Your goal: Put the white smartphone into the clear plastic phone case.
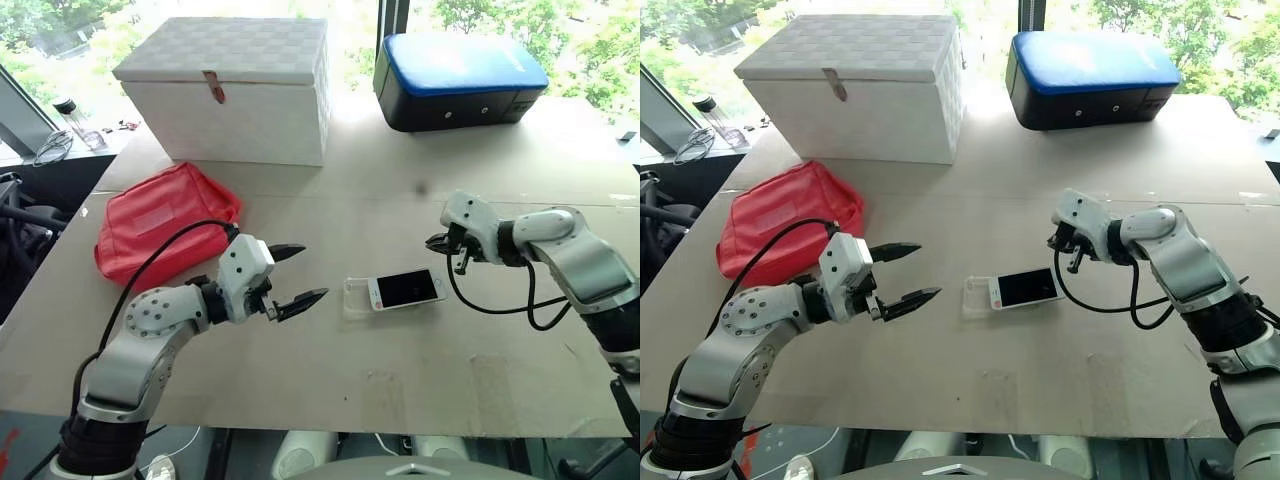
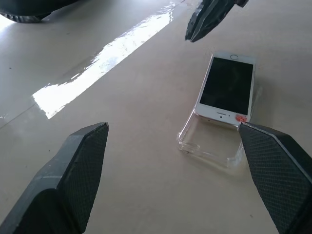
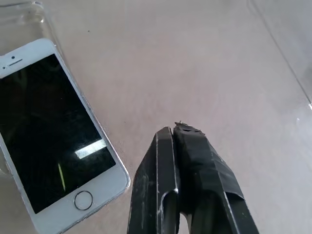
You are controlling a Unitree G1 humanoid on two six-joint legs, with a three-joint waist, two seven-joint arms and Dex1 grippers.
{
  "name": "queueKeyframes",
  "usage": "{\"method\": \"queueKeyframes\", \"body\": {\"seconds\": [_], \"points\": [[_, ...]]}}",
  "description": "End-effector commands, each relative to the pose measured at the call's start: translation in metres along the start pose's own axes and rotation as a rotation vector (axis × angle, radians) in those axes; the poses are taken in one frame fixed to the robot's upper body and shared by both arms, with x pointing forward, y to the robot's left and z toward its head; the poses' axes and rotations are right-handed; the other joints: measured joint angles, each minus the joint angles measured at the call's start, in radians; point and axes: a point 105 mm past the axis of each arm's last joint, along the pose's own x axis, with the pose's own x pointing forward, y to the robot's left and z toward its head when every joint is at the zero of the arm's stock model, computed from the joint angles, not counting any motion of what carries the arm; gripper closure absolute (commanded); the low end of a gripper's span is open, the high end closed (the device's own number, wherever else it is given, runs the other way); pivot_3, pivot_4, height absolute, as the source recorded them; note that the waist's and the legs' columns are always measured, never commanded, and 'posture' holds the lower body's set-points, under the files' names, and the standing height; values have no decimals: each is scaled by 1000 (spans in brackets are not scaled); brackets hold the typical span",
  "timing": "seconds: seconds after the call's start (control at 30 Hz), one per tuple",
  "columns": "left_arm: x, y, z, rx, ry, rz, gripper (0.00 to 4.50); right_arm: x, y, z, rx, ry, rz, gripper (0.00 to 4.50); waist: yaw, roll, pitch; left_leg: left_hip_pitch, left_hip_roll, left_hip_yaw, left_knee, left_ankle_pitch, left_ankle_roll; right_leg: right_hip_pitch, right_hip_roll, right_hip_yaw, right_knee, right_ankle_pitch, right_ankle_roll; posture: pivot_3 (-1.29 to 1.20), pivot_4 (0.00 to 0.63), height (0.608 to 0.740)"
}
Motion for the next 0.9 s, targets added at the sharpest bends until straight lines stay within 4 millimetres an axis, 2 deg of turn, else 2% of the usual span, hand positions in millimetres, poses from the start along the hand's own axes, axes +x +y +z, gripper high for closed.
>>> {"method": "queueKeyframes", "body": {"seconds": [0.03, 0.17, 0.3, 0.7, 0.9], "points": [[-2, -2, 8, 25, -25, -3, 139, 3, -3, 1, -116, 23, 83, 4428, 0, 0, 1, 0, 0, 0, 0, 0, 0, 0, 0, 0, 0, 0, 0, 0, 150, 740], [-5, -4, 8, 25, -25, 2, 139, 2, 2, -5, -165, 54, 193, 4428, 0, 0, 2, 0, 0, 0, 0, 0, -1, 0, 0, 0, 0, 0, 0, 0, 150, 740], [-10, -6, 7, 20, -20, 7, 139, -2, 8, -2, -190, 38, 271, 4428, -1, 0, 2, 0, 0, 0, 0, -1, -2, 0, 0, 0, 0, 0, 0, 0, 150, 740], [-15, -6, 3, 18, -11, 17, 139, -5, 22, -1, -186, 17, 314, 4428, 9, 0, 2, 0, 0, -1, 0, -2, -2, 0, 0, 0, 0, 0, 0, 0, 150, 740], [-13, -4, 2, 27, -14, 5, 139, -10, 37, -5, -172, 16, 347, 4428, 12, 0, 3, 0, 0, -1, 0, -2, -2, 0, 0, 0, 0, 0, 0, 0, 150, 740]]}}
